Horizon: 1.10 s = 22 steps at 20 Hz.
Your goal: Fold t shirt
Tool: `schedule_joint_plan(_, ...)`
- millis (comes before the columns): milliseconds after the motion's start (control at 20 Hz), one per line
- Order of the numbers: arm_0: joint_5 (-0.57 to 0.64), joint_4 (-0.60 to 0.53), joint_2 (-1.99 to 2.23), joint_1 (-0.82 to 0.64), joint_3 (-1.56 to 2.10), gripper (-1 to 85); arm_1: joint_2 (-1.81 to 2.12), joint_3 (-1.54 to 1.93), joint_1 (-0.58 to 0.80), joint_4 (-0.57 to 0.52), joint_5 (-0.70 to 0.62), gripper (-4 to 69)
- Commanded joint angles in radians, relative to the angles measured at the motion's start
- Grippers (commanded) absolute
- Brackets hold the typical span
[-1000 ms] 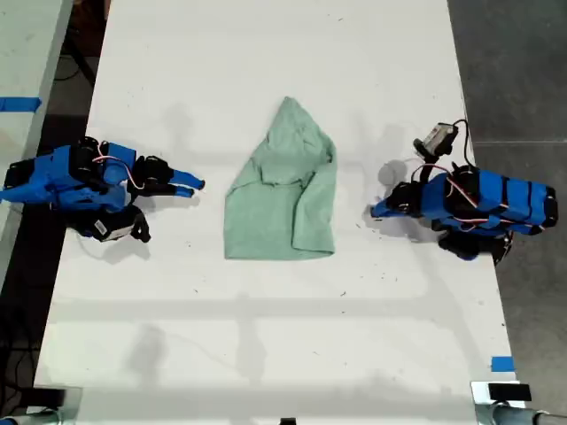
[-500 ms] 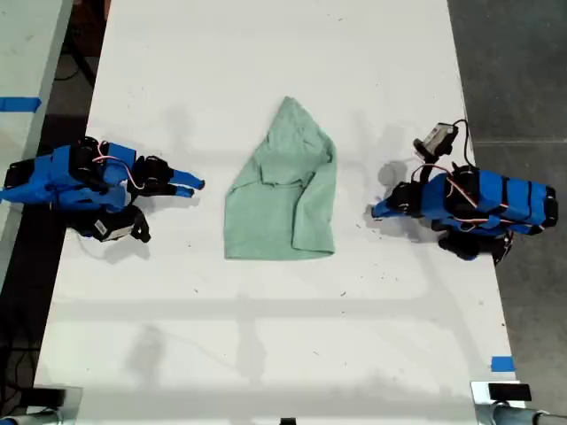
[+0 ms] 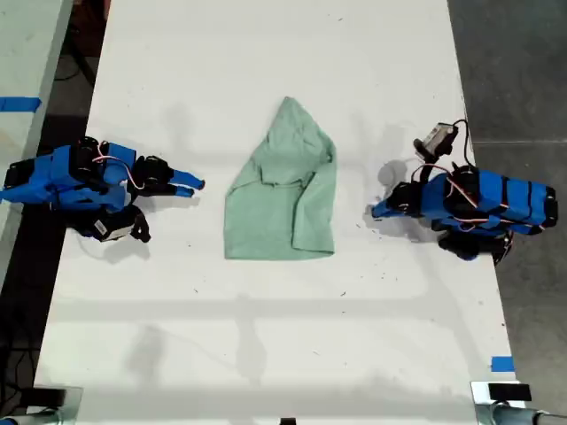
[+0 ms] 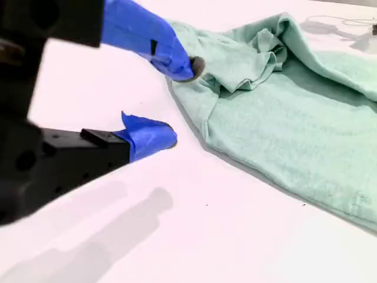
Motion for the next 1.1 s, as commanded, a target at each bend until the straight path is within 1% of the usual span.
schedule_joint_plan(0,0.003,-0.009,0.006,0.008,0.009,14.7,0.015,0.057,0.003,0.002,-0.008,1.1)
schedule_joint_plan(1050,0.003,-0.009,0.006,0.008,0.009,14.7,0.015,0.057,0.0,0.002,-0.006,0.2)
